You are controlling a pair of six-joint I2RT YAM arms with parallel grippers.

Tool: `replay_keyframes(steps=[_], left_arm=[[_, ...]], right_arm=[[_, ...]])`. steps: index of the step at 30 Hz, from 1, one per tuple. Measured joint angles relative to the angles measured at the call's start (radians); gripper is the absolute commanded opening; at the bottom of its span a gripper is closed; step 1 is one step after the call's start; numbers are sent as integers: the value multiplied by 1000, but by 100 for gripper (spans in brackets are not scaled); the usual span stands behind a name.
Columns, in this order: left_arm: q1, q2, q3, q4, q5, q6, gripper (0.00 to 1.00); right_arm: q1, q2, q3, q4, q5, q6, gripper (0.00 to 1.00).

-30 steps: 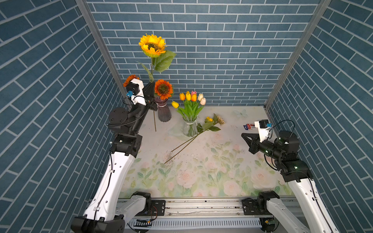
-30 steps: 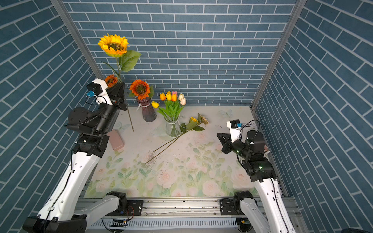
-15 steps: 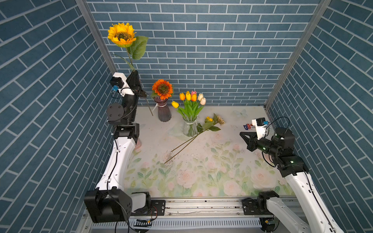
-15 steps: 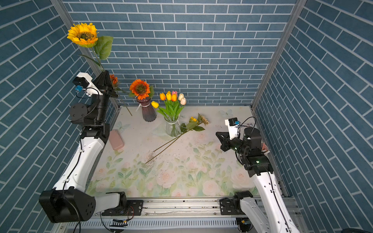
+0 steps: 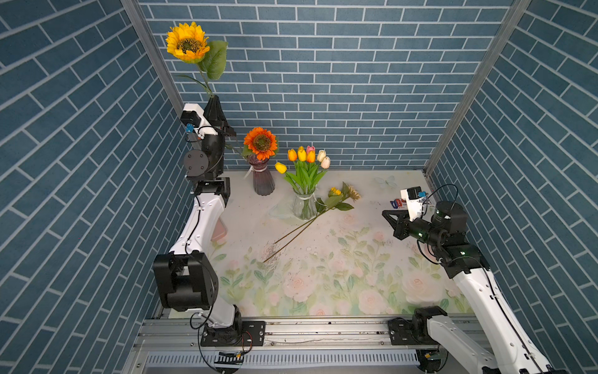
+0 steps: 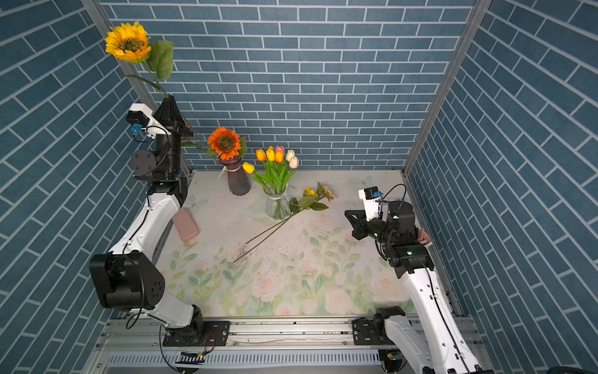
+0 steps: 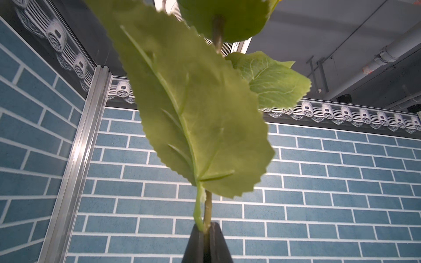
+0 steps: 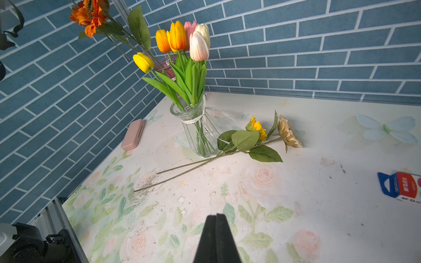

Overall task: Arrange the flowers in different vases according to their variety
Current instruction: Insert the flower into the vase.

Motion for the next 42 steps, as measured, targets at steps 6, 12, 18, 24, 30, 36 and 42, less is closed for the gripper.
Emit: replay_keyframes(steps=[6,12,18,24,30,36,42], left_arm=[[0,109,61,56,-41,12,0],[-5,231,160,69,-70,17,0],[-26,336,271,43,-76,52,0],[-47,396,303,18,-96,96,0],[-47,473,365,-26,-111,120,0],[-47,550,466,-68,-107,121,0],[-51,613,557,-106,-73,116,0]], right_arm=[[0,48,0,18,0,0,0],[0,97,1,32,0,2,0],[0,131,3,46,0,18,0],[0,163,15,51,0,18,0],[0,190,33,59,0,18,0],[0,205,35,63,0,20,0],[0,219,35,68,0,26,0]])
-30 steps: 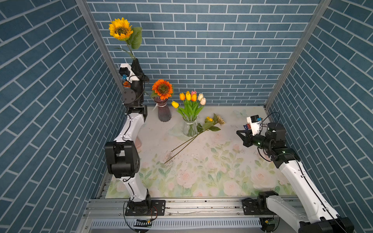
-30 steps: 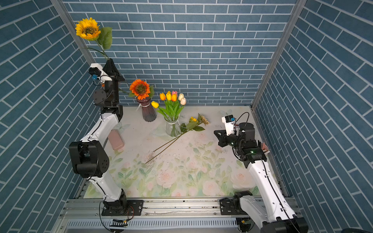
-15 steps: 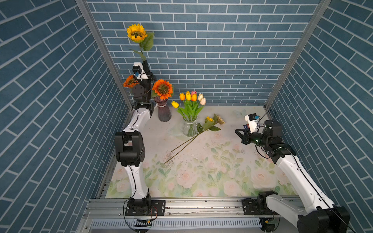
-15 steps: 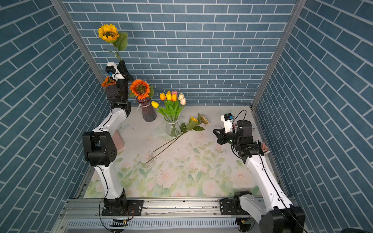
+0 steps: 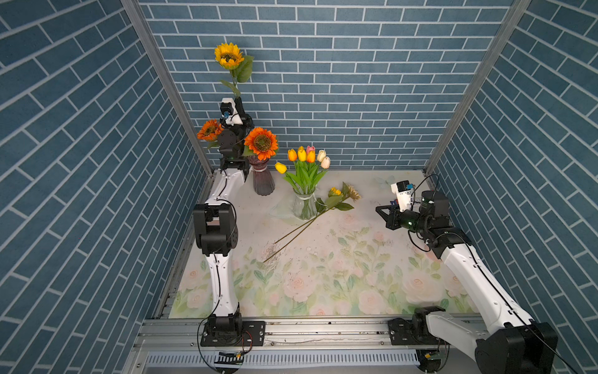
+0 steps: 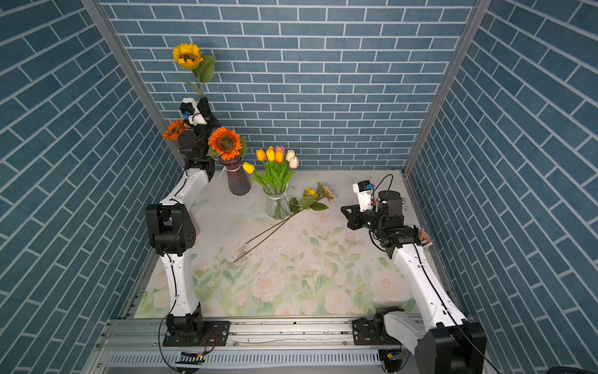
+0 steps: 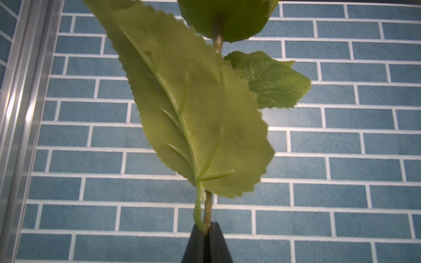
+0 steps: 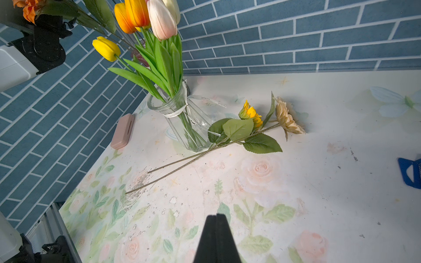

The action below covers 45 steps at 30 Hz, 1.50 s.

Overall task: Arrange the flowers in different vases according to their variety
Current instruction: Insert the flower into the vase.

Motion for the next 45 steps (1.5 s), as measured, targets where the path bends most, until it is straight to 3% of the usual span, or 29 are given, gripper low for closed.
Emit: replay_keyframes(steps=[11,27,32,45], left_arm=[[-9,53,-6,-40,48,-11,0],[-14,2,-393,58,27,-61,0],[-19,-53,-412,43,35,-75,44],[-32,-136,-481,4,55,-92,50]], right_arm=[[2,39,19,8,0,18,0],[18,49,24,14,0,18,0],[20,47,24,14,0,18,0],[25,21,24,14,-1,18,0]])
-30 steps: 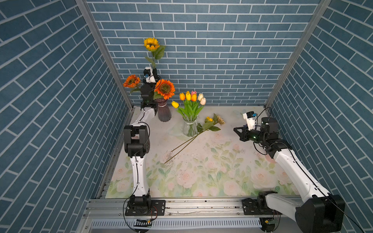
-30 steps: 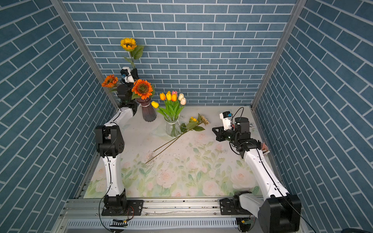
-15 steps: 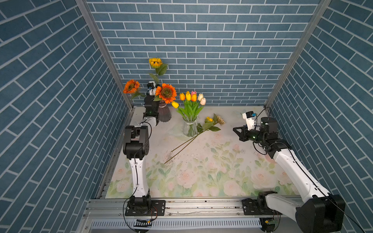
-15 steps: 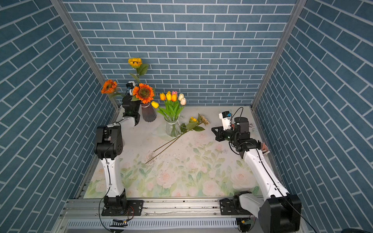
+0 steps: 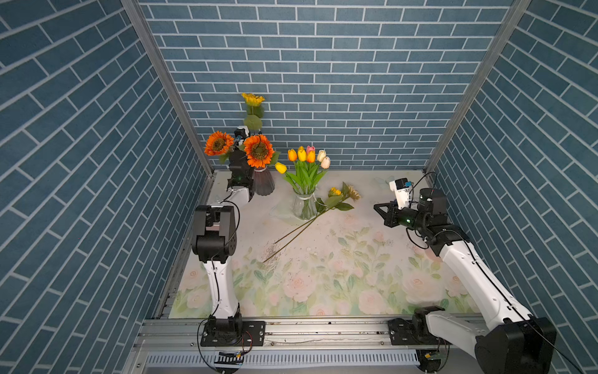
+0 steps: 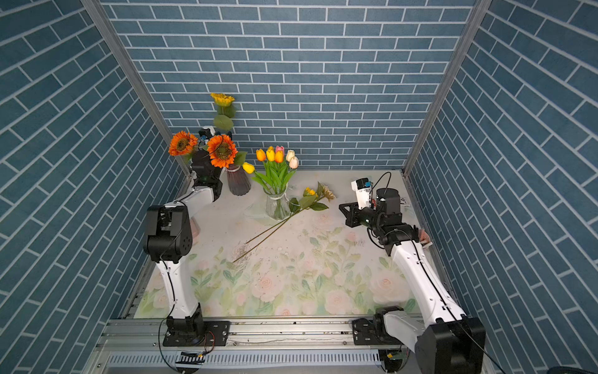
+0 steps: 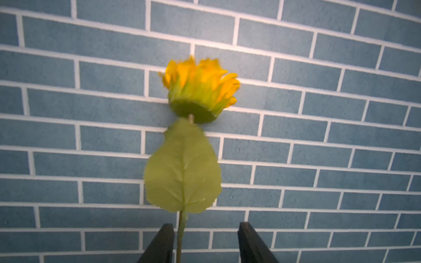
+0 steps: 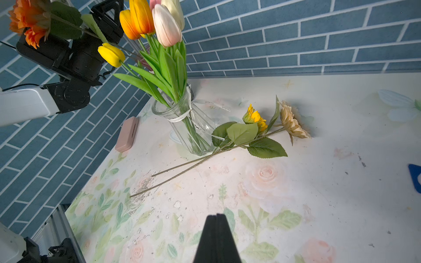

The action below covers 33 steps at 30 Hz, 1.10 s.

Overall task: Arrange the flowers in different vases according to their variety
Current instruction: Insert the flower into the vase.

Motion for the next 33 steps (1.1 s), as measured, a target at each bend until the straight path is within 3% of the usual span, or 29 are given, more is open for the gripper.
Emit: replay_keyframes(steps=[11,18,33], left_arm=[[-6,-8,-105,-10,-8,-41,58],[-7,-8,-98,-39,-7,-50,59],[-8,83,240,-188,32,-8,65]], right_arm=[[2,-1,0,0,-6,0,0],[2,-1,0,0,-7,0,0],[2,1,0,0,-7,0,0]])
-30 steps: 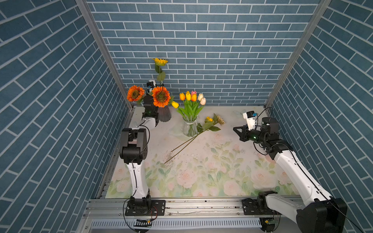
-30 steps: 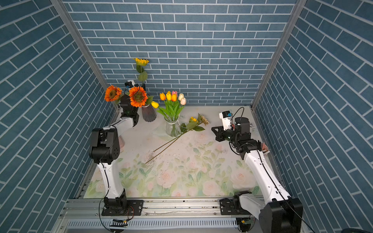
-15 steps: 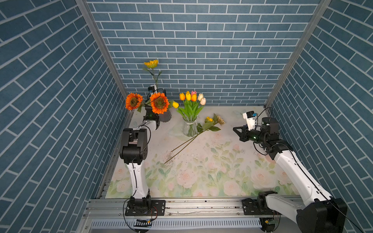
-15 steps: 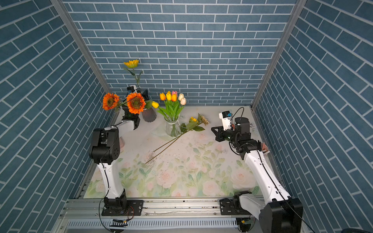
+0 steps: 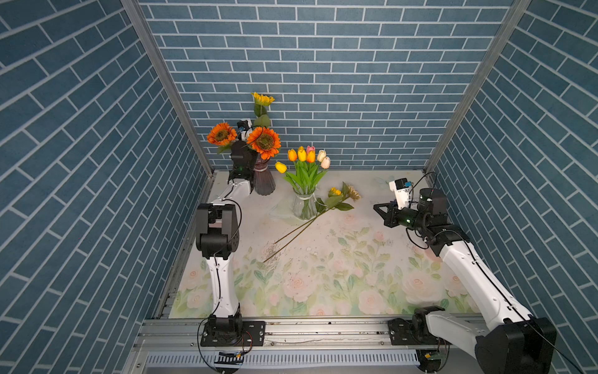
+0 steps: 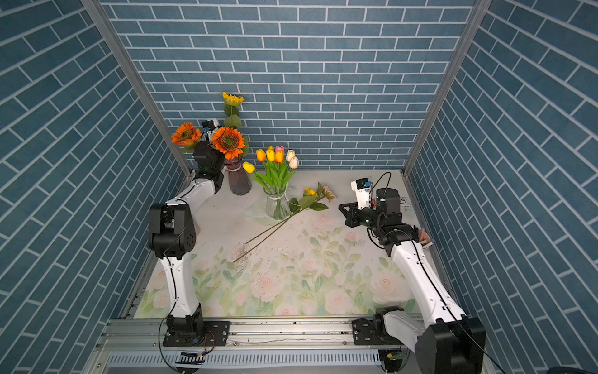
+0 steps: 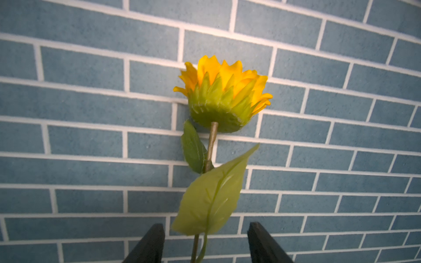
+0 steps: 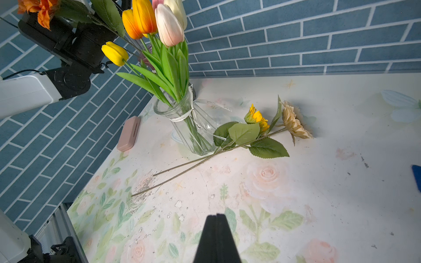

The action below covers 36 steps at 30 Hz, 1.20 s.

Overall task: Arrange the flowers in different vases according to their variety
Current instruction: Insert the flower into the vase.

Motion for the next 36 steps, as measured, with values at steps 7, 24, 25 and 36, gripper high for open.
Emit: replay_keyframes(steps=[7,24,25,36], left_arm=[[0,60,169,-84,49,4,67],[-1,77,369,-137,105,31,78],[-1,85,393,-134,103,34,80],[-1,122,475,-121,80,49,84]], right_arm=[[0,13,0,0,0,0,0],[3,23,2,4,-8,0,0],[4,23,2,5,-8,0,0],[6,23,3,7,-8,0,0]])
